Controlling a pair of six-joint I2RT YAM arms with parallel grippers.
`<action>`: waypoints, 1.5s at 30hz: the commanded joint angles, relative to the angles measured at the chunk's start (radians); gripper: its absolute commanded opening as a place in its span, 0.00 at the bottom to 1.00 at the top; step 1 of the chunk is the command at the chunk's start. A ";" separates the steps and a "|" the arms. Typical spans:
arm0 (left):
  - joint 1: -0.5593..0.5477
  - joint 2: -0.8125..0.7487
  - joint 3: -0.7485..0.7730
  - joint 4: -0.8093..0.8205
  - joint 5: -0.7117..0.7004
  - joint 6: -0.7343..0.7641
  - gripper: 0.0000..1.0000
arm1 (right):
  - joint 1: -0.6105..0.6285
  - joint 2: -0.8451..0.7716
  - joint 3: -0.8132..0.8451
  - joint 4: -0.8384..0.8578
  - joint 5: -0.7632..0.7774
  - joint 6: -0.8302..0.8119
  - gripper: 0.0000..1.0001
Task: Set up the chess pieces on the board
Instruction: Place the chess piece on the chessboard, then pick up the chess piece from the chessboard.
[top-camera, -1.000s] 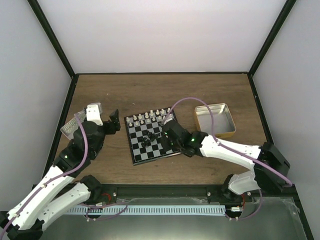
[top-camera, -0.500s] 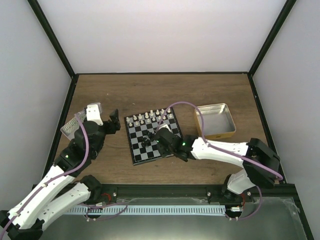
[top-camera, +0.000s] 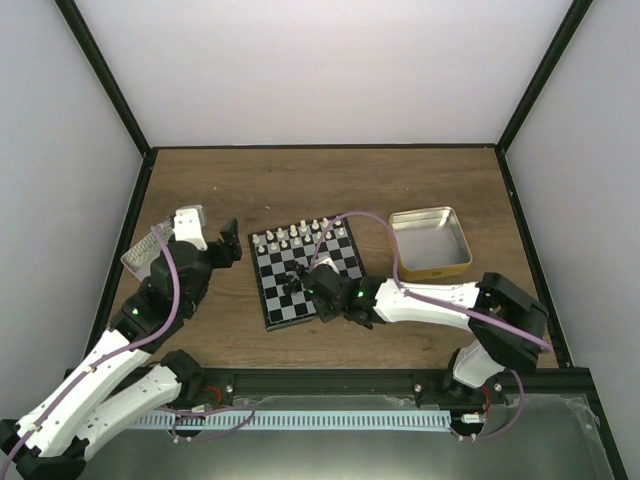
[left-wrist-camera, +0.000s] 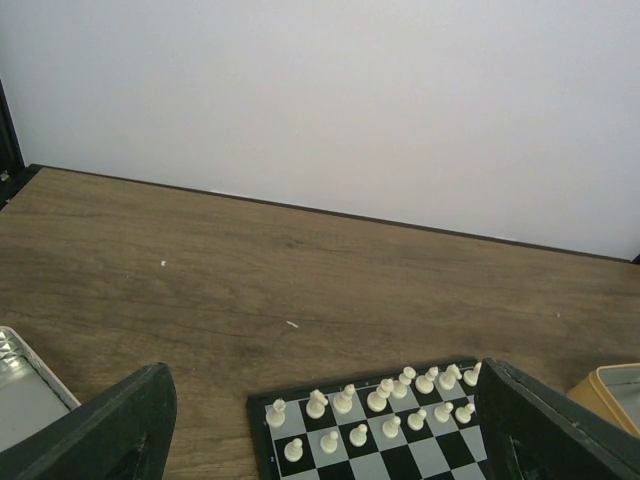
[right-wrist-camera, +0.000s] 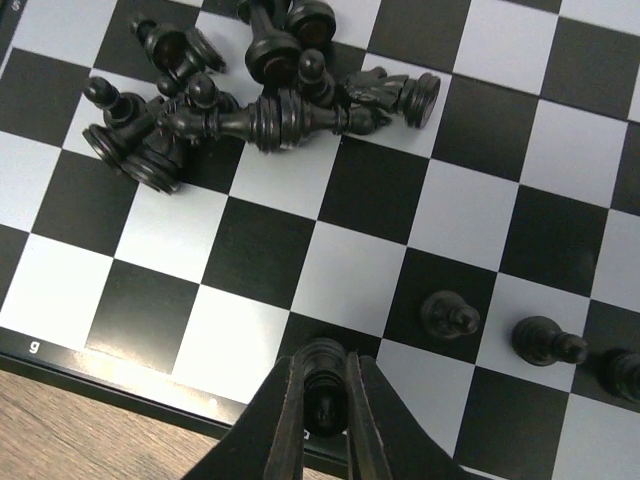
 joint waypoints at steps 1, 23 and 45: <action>-0.001 0.004 -0.011 0.031 -0.002 0.004 0.84 | 0.016 0.019 0.002 0.003 0.031 0.001 0.09; -0.001 0.012 -0.008 0.030 0.006 0.004 0.84 | -0.020 0.016 0.152 -0.139 -0.006 0.065 0.45; -0.001 0.180 -0.039 0.111 0.340 -0.020 0.84 | -0.310 -0.121 0.050 0.113 -0.173 0.198 0.50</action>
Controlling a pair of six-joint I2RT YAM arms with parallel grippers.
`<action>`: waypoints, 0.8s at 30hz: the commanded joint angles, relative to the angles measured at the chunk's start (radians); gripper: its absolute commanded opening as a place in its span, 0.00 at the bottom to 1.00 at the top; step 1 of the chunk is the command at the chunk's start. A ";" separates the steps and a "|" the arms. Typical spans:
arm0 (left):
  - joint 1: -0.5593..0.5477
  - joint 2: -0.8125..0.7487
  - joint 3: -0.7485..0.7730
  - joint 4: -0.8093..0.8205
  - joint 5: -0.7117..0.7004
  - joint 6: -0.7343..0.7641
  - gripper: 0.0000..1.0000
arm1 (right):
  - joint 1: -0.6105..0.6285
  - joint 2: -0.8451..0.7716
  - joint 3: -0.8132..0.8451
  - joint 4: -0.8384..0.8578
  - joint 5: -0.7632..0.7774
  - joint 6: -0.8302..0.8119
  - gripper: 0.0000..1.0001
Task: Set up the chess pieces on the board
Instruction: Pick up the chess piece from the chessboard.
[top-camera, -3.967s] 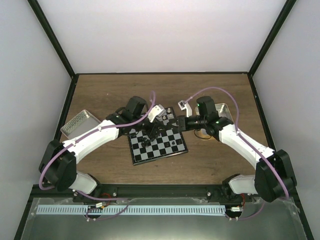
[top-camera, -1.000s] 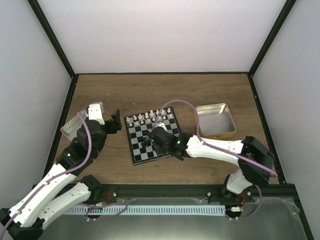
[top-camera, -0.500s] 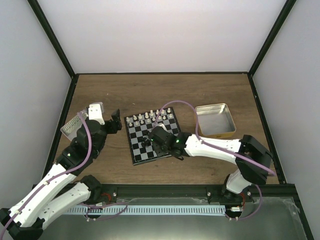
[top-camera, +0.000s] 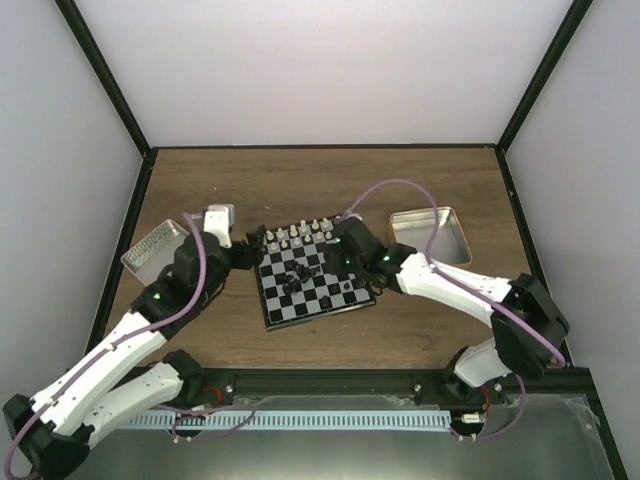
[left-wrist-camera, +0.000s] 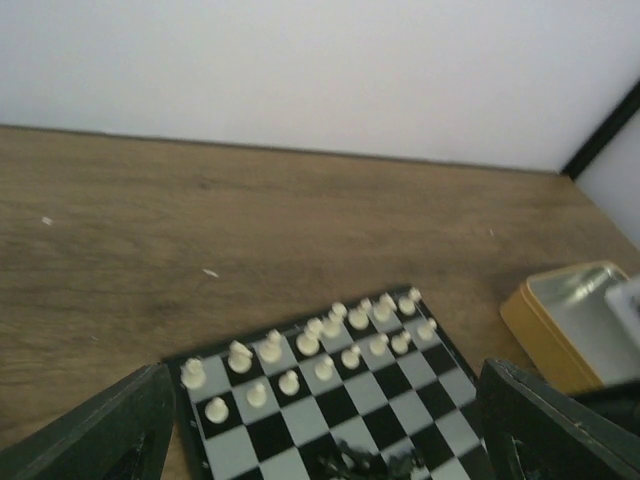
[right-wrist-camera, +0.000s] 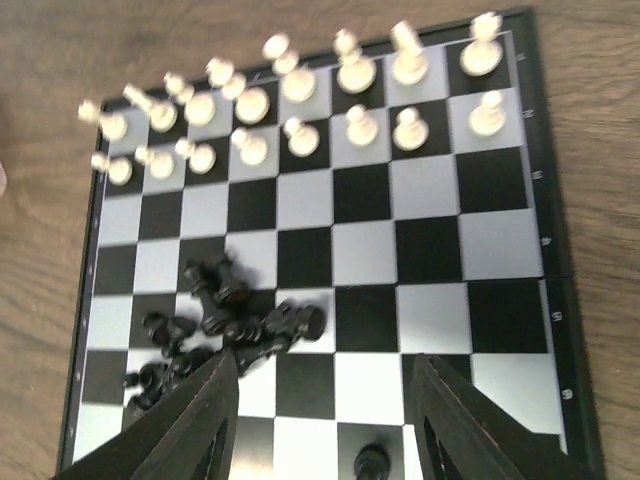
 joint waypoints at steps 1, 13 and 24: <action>-0.001 0.105 -0.032 0.075 0.223 -0.009 0.83 | -0.094 -0.078 -0.075 0.106 -0.074 0.080 0.50; -0.029 0.693 0.241 -0.114 0.510 0.107 0.31 | -0.225 -0.151 -0.225 0.212 -0.193 0.089 0.50; -0.074 0.927 0.417 -0.273 0.410 0.115 0.35 | -0.233 -0.154 -0.259 0.228 -0.211 0.082 0.50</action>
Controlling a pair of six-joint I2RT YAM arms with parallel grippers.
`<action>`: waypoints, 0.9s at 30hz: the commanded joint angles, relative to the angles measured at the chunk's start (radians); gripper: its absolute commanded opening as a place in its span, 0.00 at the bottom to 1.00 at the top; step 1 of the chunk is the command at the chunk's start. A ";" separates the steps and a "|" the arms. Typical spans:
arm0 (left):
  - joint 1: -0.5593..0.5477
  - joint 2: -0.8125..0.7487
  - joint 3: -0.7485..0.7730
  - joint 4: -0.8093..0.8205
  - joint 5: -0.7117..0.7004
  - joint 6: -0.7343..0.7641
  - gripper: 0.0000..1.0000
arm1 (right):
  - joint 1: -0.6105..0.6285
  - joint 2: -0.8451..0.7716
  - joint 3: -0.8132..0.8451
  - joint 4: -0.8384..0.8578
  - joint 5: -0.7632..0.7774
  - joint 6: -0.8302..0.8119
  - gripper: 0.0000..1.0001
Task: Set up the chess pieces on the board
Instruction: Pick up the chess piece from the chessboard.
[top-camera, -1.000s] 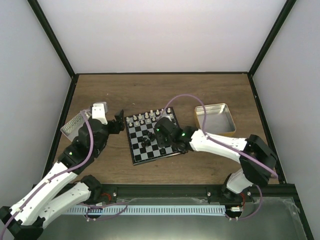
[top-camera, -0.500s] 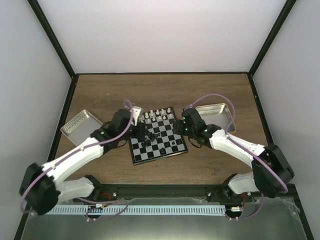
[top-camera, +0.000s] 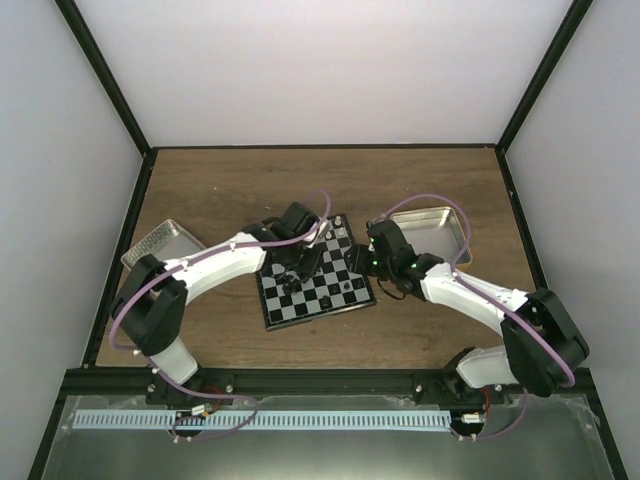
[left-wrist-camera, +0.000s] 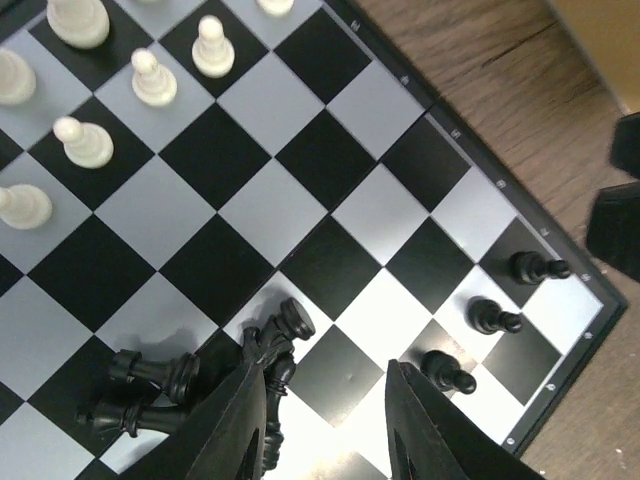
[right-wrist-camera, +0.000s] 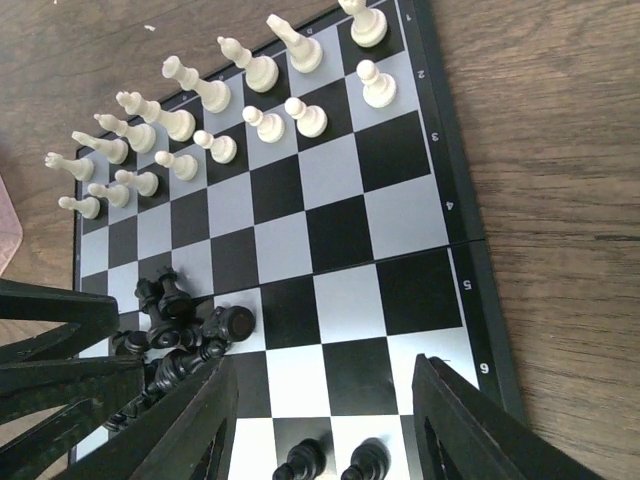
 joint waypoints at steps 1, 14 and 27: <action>-0.012 0.058 0.052 -0.108 -0.069 -0.031 0.35 | -0.011 -0.018 -0.010 0.019 -0.003 -0.003 0.50; -0.033 0.061 0.012 -0.170 -0.068 -0.025 0.27 | -0.011 -0.007 -0.015 0.027 -0.019 0.001 0.50; -0.034 0.094 0.016 -0.187 -0.119 0.010 0.27 | -0.011 -0.005 -0.020 0.030 -0.026 0.005 0.50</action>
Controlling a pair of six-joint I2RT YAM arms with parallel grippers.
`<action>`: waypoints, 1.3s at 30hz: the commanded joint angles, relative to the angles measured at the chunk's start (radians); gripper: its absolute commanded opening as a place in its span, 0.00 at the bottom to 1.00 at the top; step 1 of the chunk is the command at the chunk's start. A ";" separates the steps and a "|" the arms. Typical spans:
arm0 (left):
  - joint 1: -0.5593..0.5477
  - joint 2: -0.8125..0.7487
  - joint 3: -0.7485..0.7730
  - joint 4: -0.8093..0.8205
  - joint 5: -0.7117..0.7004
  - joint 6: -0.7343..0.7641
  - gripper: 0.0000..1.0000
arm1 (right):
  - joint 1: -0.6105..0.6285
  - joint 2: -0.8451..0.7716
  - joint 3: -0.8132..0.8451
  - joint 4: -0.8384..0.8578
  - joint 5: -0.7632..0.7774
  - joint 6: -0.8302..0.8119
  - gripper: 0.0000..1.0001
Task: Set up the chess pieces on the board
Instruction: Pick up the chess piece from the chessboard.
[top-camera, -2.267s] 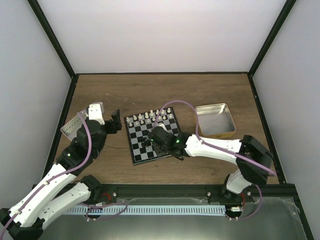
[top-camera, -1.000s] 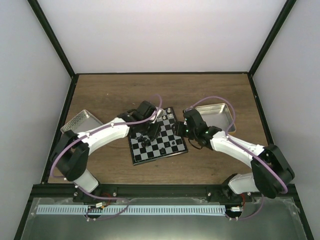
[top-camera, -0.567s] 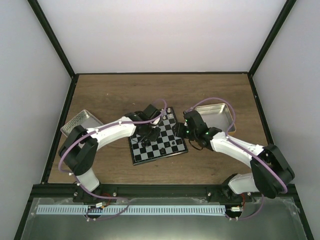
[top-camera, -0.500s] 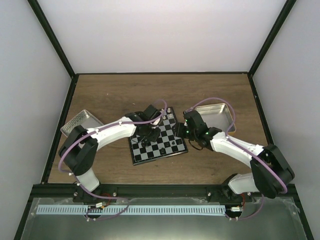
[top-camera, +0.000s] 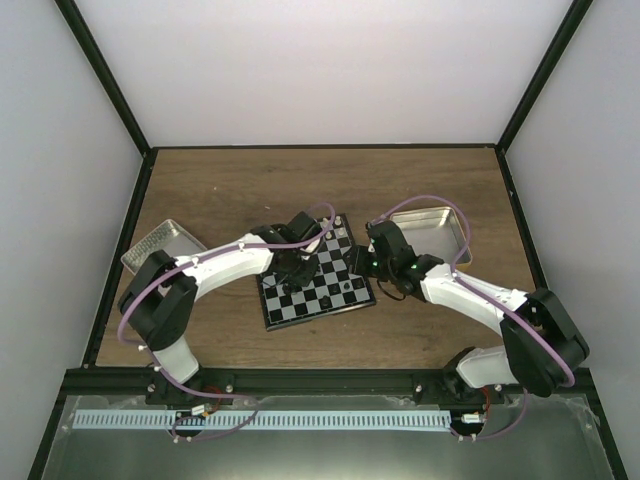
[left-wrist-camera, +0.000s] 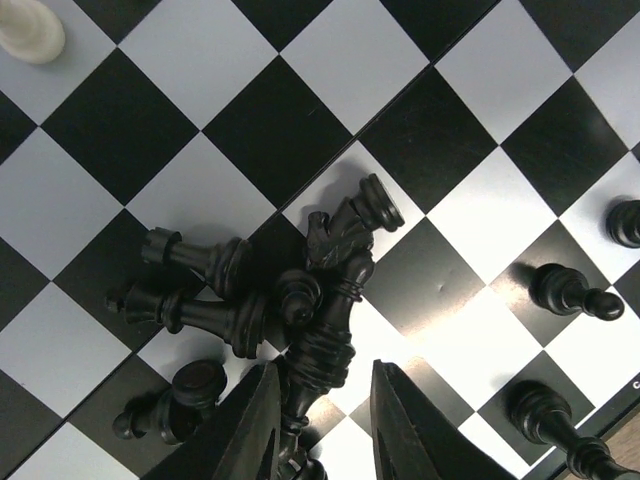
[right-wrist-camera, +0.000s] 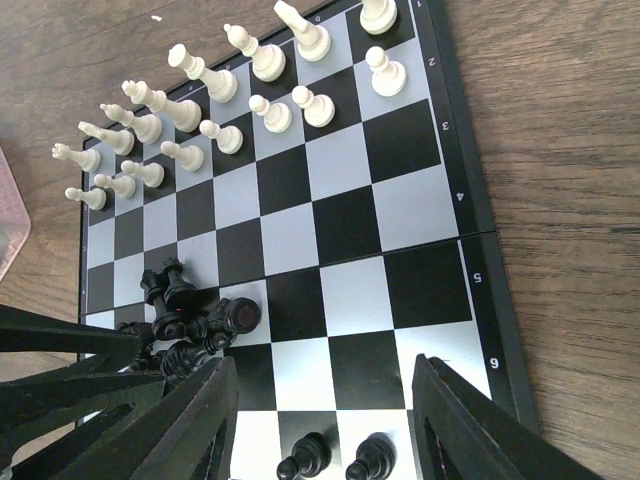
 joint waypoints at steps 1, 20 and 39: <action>-0.004 0.031 -0.006 -0.008 -0.005 0.020 0.26 | -0.009 -0.004 -0.003 0.012 -0.004 0.004 0.50; -0.004 0.072 -0.045 0.049 0.028 0.049 0.21 | -0.009 -0.015 -0.001 0.003 -0.004 0.006 0.49; -0.003 -0.211 -0.088 0.110 0.216 0.085 0.13 | -0.020 -0.153 -0.017 0.126 -0.333 -0.162 0.52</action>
